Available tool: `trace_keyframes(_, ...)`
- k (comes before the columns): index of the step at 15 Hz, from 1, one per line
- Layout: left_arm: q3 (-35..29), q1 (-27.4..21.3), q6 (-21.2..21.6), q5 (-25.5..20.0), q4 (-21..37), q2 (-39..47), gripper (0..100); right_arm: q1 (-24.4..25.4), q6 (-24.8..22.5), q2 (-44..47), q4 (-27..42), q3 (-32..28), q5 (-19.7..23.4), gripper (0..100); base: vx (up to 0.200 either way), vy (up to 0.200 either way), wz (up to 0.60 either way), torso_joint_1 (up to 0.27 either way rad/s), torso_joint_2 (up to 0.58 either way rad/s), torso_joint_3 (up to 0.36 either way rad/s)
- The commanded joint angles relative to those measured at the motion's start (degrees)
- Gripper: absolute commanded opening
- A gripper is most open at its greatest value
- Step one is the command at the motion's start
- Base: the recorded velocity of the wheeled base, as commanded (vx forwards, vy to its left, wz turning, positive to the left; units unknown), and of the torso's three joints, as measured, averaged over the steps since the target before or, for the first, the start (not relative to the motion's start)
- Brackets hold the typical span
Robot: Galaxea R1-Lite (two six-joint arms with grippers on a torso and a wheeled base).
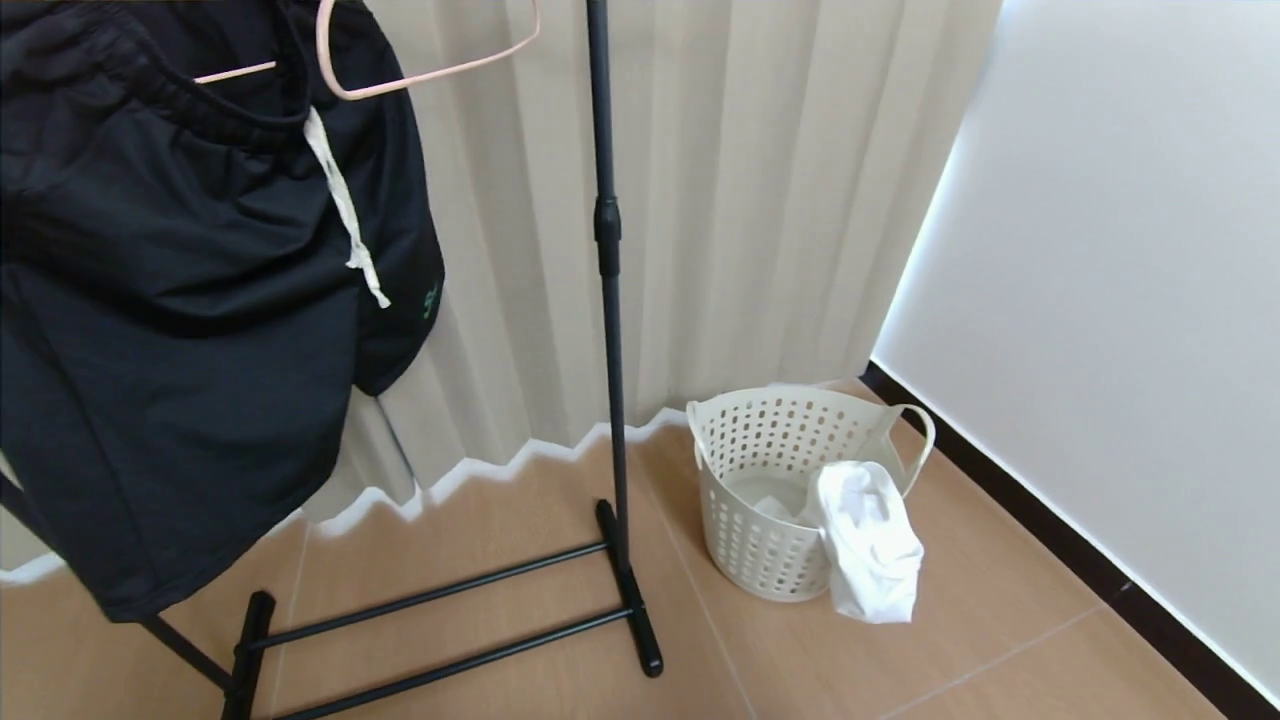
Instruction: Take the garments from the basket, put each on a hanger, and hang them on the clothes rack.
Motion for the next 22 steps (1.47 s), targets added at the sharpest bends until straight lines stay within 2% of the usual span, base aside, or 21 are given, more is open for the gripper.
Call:
trace_keyframes(1, 0.0, -0.03, -0.01, 0.02, 0.03, 0.08, 100, 0.02, -0.02, 0.08, -0.04, 0.0, 0.03, 100, 0.0, -0.2, 0.0, 0.012, 0.0, -0.002)
trace_keyframes(7, 0.0, 0.06, -0.1, 0.02, 0.03, 0.08, 100, 0.02, 0.07, 0.08, -0.04, 0.0, 0.03, 100, 0.0, -0.2, 0.0, 0.003, 0.0, 0.002)
trace_keyframes(11, 0.0, 0.06, -0.19, 0.02, 0.03, 0.08, 100, 0.02, 0.07, 0.08, -0.04, 0.0, 0.03, 100, 0.2, 0.0, 0.0, 0.004, 0.0, 0.006)
trace_keyframes(22, 0.09, 0.06, 0.25, -0.07, -0.23, 0.08, 100, 0.02, -0.02, -0.01, -0.04, 0.0, 0.03, 100, 0.0, 0.0, 0.0, 0.0, 0.0, 0.0)
